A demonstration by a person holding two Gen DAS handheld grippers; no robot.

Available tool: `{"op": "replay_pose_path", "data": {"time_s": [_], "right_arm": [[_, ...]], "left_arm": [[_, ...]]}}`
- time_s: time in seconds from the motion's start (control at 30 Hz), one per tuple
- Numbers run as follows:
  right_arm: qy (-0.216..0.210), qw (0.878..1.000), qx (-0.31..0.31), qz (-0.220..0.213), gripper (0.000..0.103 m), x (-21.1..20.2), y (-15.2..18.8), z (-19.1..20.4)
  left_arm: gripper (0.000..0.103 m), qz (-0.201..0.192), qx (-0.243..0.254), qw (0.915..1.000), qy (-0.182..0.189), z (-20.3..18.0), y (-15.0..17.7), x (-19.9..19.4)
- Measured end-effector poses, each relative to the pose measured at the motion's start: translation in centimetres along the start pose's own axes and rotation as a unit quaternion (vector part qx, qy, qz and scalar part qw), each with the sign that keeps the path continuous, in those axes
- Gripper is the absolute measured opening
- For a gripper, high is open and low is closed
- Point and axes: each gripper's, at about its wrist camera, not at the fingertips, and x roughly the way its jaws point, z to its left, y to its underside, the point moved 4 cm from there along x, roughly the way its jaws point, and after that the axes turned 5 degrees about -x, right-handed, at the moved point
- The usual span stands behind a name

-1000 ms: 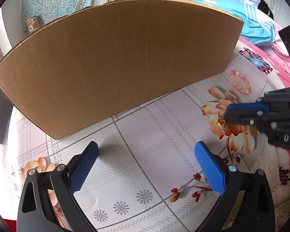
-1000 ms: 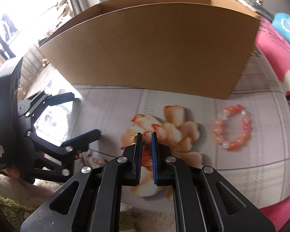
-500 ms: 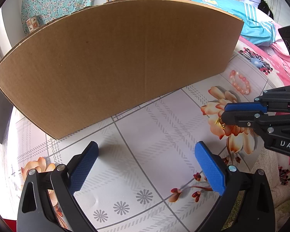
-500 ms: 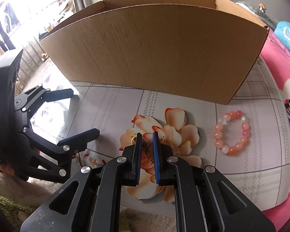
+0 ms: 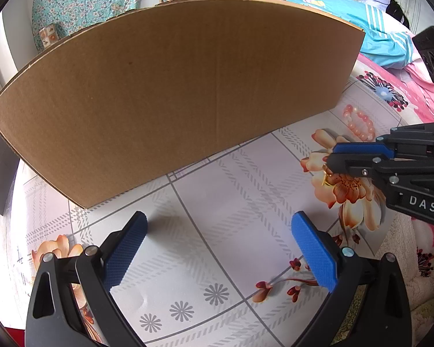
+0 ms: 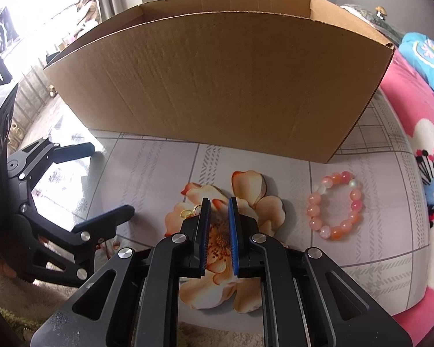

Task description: Organize jewelry

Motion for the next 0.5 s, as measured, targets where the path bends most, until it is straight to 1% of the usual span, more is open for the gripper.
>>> {"op": "replay_pose_path", "data": {"time_s": [0.1, 0.27, 0.33, 0.43, 0.5], "right_arm": [[0.002, 1.0, 0.003, -0.003, 0.011, 0.3, -0.2, 0.4], [-0.006, 0.999, 0.037, -0.013, 0.011, 0.5, -0.6, -0.3], [-0.012, 0.998, 0.053, -0.024, 0.011, -0.5, -0.9, -1.1], [-0.011, 0.996, 0.078, -0.045, 0.011, -1.9, -1.0, -2.6], [-0.009, 0.994, 0.096, -0.055, 0.015, -2.7, -0.7, -3.7]], "left_arm": [[0.098, 0.0, 0.0, 1.0, 0.0, 0.0, 0.0, 0.0], [0.098, 0.0, 0.0, 1.0, 0.0, 0.0, 0.0, 0.0], [0.098, 0.0, 0.0, 1.0, 0.0, 0.0, 0.0, 0.0], [0.098, -0.001, 0.001, 1.0, 0.001, 0.0, 0.0, 0.0], [0.098, -0.001, 0.002, 1.0, 0.002, 0.0, 0.1, 0.0]]}}
